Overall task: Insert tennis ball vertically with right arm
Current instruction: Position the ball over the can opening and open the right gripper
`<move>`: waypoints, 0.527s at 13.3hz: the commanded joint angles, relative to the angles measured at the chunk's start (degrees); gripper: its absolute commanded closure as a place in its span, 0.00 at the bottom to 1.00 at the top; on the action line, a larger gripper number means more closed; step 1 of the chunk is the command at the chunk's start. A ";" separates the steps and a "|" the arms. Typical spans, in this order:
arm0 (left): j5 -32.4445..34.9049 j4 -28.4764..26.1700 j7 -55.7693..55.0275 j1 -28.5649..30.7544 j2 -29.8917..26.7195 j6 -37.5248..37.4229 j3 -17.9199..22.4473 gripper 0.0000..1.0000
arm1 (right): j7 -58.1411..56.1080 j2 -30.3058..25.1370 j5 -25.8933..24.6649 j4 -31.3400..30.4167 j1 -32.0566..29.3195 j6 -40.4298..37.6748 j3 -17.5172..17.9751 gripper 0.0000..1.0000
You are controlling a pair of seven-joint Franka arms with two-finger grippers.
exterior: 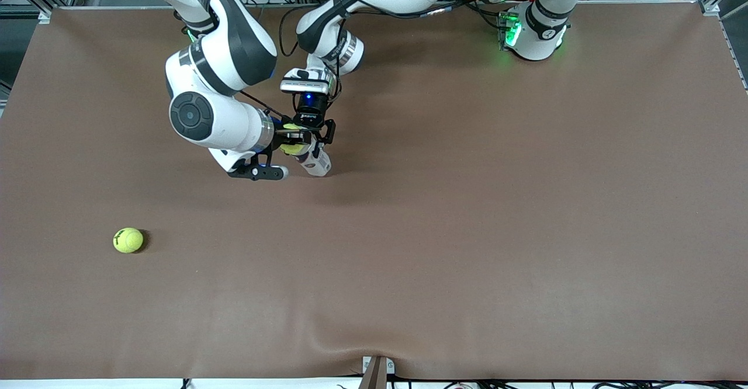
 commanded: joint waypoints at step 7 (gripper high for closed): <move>2.06 1.04 -1.54 -0.87 2.02 -1.67 0.05 0.18 | 1.50 -0.11 -0.79 -2.31 1.17 3.09 -0.14 0.47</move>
